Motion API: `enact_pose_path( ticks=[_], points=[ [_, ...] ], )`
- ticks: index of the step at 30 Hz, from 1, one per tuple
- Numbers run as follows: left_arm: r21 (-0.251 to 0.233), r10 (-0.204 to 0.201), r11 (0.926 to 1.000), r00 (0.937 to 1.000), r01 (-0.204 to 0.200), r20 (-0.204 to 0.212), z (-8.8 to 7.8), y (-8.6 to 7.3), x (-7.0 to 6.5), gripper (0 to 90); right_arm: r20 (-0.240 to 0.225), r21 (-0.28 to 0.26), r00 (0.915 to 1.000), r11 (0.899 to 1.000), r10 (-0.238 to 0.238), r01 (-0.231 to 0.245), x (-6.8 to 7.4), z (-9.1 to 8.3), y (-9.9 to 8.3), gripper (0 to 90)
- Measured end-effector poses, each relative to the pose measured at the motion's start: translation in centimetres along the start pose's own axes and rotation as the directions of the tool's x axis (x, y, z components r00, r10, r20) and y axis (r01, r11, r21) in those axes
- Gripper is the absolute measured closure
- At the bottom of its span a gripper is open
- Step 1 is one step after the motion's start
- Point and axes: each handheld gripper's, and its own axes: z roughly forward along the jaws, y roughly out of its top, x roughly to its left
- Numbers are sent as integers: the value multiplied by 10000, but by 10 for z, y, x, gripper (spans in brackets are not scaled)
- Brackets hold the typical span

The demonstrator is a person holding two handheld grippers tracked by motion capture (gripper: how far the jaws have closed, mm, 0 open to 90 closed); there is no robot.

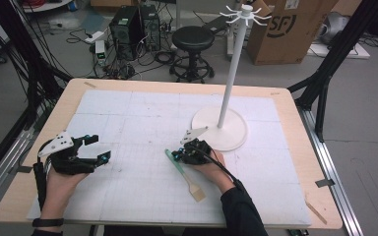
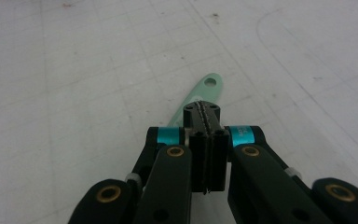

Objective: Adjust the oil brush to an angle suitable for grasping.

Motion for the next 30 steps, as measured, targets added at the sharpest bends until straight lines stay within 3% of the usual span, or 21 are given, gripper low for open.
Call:
enact_pose_path(
  ticks=[3, 9, 13, 15, 17, 18, 21, 24, 29, 30],
  points=[
    [-15, 13, 10000, 10000, -13, 31, 0, 0, 0, 185, -294, 8, 9993, 9997, -241, 241, 4, 4, 2, 900],
    [20, 22, 10000, 10000, -22, 31, 0, 0, 0, 185, -199, -5, 9993, 9995, -312, 312, 4, 3, 3, 900],
    [17, -20, 10000, 10000, 20, -5, -1, -1, 0, 185, -64, -188, 9998, 9996, -193, 192, 3, -7, 4, 899],
    [33, -20, 10000, 10000, 20, -18, -1, -1, 0, 185, 40, -596, 10000, 9982, -28, 30, 1, -21, 5, 895],
    [31, -22, 10000, 10000, 22, -17, -1, -1, 1, 185, 80, -667, 10000, 9978, -21, 26, 1, -26, 5, 895],
    [33, -32, 10000, 10000, 32, -32, -1, -2, 1, 185, 220, -871, 9997, 9962, -55, 74, -1, -39, 3, 887],
    [67, -2, 10000, 10000, 2, -24, -1, -2, 1, 185, 285, -1047, 9996, 9945, 47, -17, -2, -52, 0, 869],
    [65, -42, 10000, 10000, 42, -54, -1, -2, 2, 185, 543, -1388, 9985, 9903, 23, 53, -4, -71, -8, 852],
    [47, 3, 10000, 10000, -2, -54, -1, -4, 3, 185, 832, -2032, 9954, 9787, 476, -298, -7, -104, -36, 768],
    [60, 6, 10000, 10000, -6, -60, -2, -4, 3, 185, 832, -2032, 9954, 9787, 476, -298, -7, -104, -36, 768]
  ],
)
